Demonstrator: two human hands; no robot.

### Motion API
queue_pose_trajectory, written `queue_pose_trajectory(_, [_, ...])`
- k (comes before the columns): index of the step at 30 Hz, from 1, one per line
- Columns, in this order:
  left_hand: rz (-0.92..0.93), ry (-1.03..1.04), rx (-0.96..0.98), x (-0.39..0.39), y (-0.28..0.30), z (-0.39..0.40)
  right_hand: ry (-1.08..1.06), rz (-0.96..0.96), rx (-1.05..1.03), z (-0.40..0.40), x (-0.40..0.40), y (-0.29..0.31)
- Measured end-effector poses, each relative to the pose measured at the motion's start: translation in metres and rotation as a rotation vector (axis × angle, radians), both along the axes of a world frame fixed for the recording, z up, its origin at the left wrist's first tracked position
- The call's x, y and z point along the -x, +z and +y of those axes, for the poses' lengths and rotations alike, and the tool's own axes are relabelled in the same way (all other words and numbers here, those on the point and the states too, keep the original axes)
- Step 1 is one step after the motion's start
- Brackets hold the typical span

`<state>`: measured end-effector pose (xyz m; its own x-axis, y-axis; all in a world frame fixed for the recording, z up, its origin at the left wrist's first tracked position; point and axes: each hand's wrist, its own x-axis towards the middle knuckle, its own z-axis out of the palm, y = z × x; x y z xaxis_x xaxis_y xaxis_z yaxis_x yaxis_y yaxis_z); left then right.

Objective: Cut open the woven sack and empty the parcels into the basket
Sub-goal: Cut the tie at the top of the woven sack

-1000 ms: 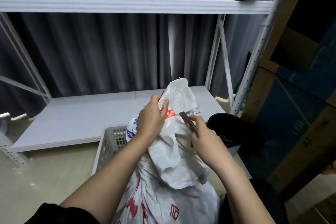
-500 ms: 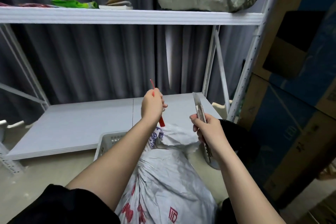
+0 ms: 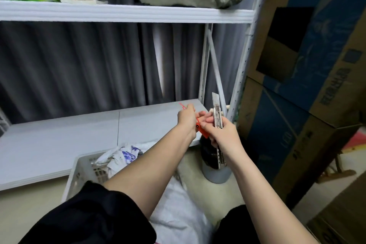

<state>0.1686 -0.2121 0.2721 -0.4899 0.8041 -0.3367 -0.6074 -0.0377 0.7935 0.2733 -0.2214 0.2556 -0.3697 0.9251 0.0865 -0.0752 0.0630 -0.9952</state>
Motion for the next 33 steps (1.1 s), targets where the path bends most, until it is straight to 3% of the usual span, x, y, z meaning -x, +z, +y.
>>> queue_pose_trajectory(6, [-0.169, -0.113, 0.091, -0.029, -0.039, 0.06, -0.1, -0.066, 0.048, 0.063, -0.028, -0.04])
queue_pose_trajectory(10, [-0.11, -0.303, 0.186, -0.036, -0.078, 0.096, -0.204, -0.068, 0.214, 0.116, -0.037, -0.08])
queue_pose_trajectory(16, [-0.006, -0.399, 0.349, -0.041, -0.159, 0.147, -0.331, -0.149, 0.354, 0.193, -0.038, -0.166])
queue_pose_trajectory(22, [0.02, -0.455, 0.42, -0.037, -0.228, 0.185, -0.399, -0.38, 0.382, 0.244, -0.027, -0.252])
queue_pose_trajectory(27, [0.04, -0.498, 0.445, -0.033, -0.266, 0.202, -0.461, -0.452, 0.321, 0.263, -0.016, -0.277])
queue_pose_trajectory(33, [0.079, -0.53, 0.409, -0.034, -0.276, 0.208, -0.376, -0.591, 0.214, 0.268, -0.008, -0.292])
